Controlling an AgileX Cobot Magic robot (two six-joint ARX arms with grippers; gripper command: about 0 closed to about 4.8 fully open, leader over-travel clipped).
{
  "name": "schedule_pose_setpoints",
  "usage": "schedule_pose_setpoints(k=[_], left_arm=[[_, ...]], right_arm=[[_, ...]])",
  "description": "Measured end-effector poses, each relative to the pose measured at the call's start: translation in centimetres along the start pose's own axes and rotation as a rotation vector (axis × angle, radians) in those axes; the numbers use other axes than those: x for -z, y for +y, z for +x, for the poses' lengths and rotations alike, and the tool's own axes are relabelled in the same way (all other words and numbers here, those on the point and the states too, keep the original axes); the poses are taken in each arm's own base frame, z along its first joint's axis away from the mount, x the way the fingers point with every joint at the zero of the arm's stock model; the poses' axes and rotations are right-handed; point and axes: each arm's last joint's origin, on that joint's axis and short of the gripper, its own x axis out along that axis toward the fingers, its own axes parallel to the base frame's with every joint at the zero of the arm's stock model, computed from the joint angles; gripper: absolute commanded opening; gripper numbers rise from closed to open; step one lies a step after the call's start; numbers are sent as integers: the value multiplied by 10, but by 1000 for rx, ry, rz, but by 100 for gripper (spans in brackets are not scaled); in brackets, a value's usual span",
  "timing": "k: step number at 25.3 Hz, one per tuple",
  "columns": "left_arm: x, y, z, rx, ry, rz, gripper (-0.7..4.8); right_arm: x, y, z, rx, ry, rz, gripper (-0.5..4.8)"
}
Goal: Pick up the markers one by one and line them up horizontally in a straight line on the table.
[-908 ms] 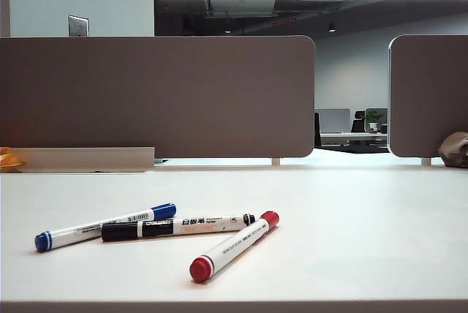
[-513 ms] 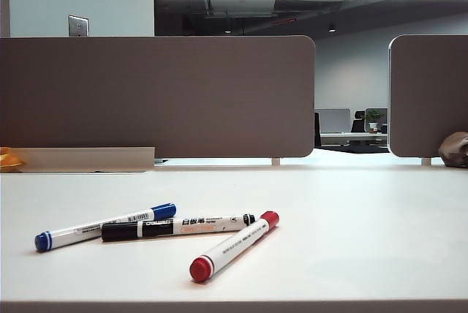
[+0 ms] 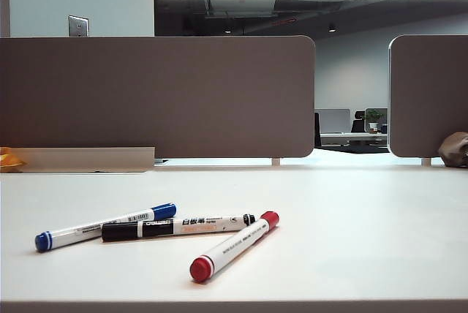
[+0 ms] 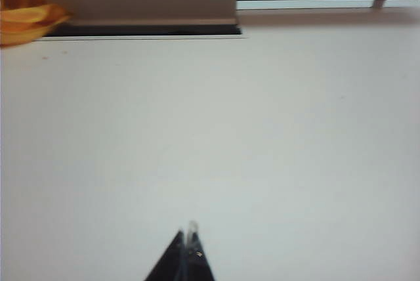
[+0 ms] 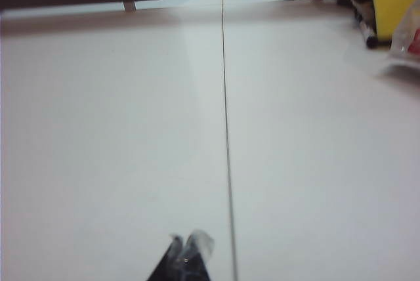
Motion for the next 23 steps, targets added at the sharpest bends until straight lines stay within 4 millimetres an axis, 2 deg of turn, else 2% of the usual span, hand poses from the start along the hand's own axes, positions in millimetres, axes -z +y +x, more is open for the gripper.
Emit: schedule_pose_setpoints(k=[3,5,6,9,14,17,20,23], left_arm=[[-10,-2,-2,87,-55,-86,-6],[-30,-3,-9,111,-135,-135,-6],[-50,-3,-17,131,-193,-218,-6],[-72,-4,-29,185,-266,-330,-5],[-91,-8,-41,328,-294,-366,-5],[-95,-11,-44,405,-287,-367,-5],[-99,-14,-49,518,-261,-346,-6],[-118,-18,-67,629,-280,-297,-6]], right_arm=[[-10,1,-2,-9,-51,189,-1],[-33,4,-11,-38,-135,337,-1],[-46,6,-16,-81,-181,424,-1],[-55,10,-21,-205,-170,506,-1],[-56,18,-24,-504,-69,481,-1],[-60,22,-28,-632,-56,453,-2],[-70,25,-35,-734,-66,424,-2],[-85,29,-47,-823,-83,343,-2]])
